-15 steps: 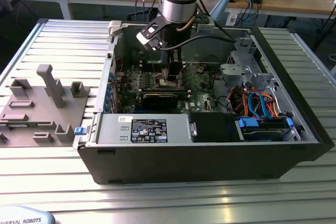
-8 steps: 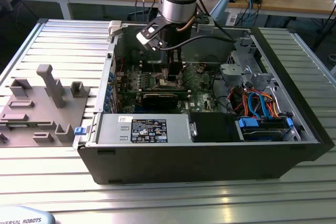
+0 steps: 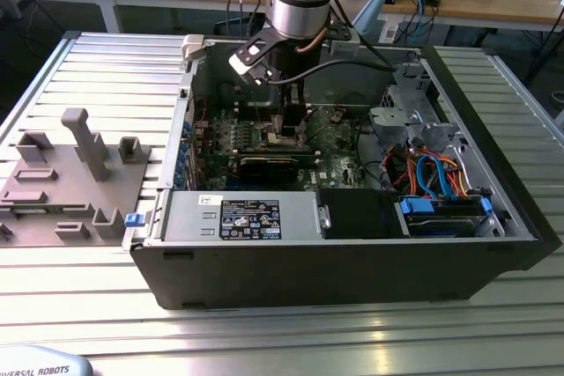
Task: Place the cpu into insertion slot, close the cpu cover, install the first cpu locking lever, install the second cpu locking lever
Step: 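Place the cpu into insertion slot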
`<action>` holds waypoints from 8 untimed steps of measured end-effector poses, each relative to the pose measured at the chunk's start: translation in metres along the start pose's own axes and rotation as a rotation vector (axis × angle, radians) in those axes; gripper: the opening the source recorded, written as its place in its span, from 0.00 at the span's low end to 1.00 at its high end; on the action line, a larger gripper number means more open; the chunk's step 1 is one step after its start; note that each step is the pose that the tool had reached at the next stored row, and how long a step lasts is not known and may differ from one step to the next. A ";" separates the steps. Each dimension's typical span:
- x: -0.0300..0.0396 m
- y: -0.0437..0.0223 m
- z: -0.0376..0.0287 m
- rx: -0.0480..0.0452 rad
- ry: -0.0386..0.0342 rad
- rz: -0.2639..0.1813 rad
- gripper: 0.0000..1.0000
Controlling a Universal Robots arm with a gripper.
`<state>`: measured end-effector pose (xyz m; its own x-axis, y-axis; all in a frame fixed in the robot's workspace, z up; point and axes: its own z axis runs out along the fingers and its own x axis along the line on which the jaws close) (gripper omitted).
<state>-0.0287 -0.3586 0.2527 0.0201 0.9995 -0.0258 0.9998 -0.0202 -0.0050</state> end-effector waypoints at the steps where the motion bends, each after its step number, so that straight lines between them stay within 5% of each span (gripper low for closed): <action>1: 0.0000 0.0000 0.0000 0.0001 0.0000 0.000 0.54; 8: 0.0000 0.0000 0.0002 0.0001 0.0000 0.003 0.54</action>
<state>-0.0287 -0.3586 0.2526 0.0236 0.9994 -0.0258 0.9997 -0.0237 -0.0049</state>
